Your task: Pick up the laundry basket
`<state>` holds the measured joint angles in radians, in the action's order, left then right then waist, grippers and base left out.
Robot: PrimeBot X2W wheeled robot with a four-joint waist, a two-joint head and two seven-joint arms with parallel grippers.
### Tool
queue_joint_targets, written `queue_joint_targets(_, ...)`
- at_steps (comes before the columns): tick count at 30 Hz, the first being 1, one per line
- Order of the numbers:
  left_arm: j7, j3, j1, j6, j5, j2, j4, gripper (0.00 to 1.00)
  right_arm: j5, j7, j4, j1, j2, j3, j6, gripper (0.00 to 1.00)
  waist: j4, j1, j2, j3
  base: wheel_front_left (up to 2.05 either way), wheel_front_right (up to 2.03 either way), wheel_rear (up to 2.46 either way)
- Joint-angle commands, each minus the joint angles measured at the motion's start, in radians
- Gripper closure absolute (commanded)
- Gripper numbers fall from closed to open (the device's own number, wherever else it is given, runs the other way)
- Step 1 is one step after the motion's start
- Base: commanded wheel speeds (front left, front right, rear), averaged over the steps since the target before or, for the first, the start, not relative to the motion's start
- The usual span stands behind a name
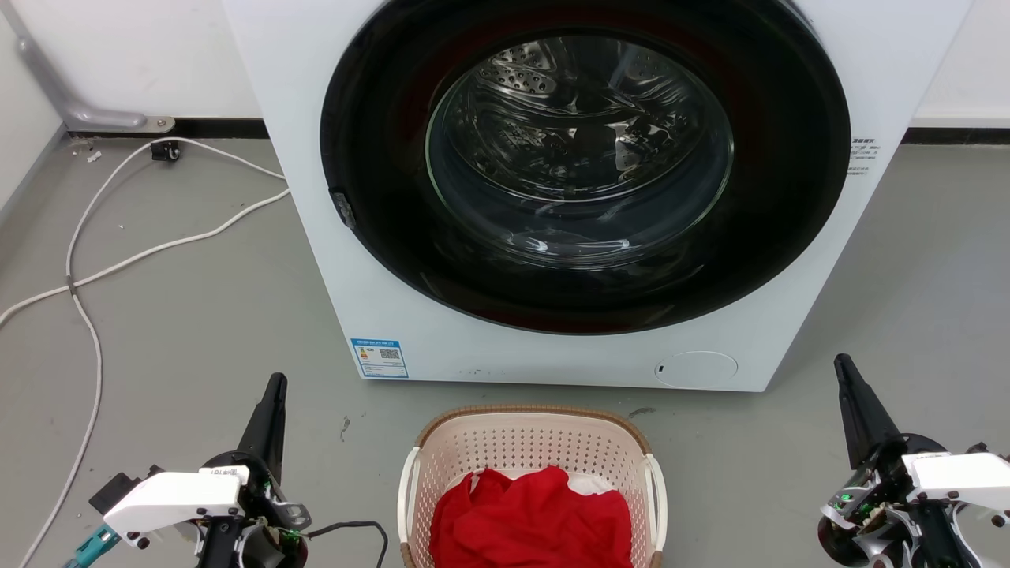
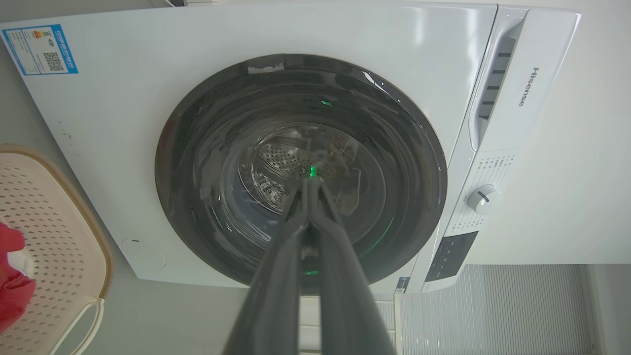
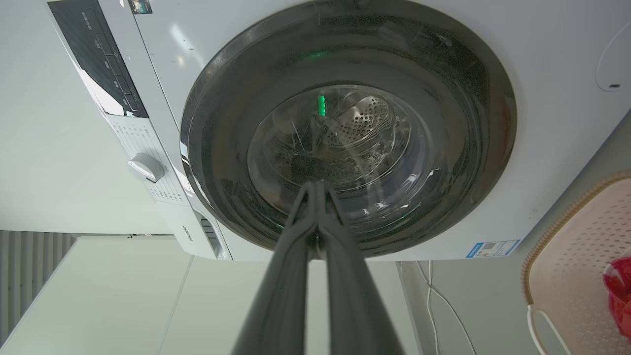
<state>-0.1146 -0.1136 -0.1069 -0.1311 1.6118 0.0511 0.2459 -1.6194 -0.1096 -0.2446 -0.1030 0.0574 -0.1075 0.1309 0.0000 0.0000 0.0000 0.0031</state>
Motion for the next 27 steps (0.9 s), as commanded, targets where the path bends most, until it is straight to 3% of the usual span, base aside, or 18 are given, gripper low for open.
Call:
queue_joint_targets(1,-0.003,-0.003,-0.006,-0.002,0.002,-0.002,0.0,1.0,0.003,-0.002,-0.001,-0.011,-0.004,-0.001,0.0,1.0,0.0,0.0,0.0,0.0,0.0,0.0,0.0)
queue_joint_targets(26,-0.003,-0.003,-0.006,-0.002,0.003,-0.002,0.0,1.0,0.005,-0.004,-0.001,-0.011,-0.005,-0.004,0.0,1.0,0.0,0.0,0.0,0.0,0.0,0.0,0.0)
queue_joint_targets(27,0.001,0.0,0.0,0.0,0.0,0.0,0.0,0.0,0.001,0.0,0.0,0.0,-0.002,-0.002,0.0,0.0,0.0,0.0,0.0,0.0,0.0,0.0,0.0)
